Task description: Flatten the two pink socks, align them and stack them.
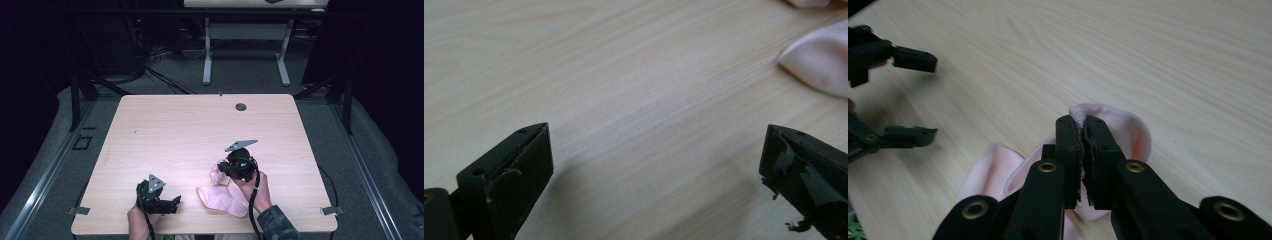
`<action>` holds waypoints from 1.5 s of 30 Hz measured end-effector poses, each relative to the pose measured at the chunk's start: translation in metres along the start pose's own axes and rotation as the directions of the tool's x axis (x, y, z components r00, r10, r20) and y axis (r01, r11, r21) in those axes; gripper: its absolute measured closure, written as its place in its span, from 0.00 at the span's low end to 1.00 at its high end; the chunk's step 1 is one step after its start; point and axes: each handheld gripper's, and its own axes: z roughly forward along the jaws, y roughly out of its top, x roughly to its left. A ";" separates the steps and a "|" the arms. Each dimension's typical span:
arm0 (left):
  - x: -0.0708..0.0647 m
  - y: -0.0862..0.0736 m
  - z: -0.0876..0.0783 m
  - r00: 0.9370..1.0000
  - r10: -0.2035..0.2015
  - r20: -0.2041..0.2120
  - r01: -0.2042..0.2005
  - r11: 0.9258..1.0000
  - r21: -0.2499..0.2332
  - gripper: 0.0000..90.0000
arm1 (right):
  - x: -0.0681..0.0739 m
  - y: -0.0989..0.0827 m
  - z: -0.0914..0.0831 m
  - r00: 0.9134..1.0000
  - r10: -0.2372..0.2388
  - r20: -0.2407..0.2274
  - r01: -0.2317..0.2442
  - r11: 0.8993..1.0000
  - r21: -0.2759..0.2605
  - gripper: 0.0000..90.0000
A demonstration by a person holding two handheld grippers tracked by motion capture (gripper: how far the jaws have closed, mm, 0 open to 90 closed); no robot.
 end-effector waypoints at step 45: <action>-0.053 0.085 0.025 0.909 0.417 -0.011 -0.417 0.906 -0.078 0.97 | -0.032 -0.008 -0.021 0.997 0.080 0.003 -0.080 0.996 -0.028 0.95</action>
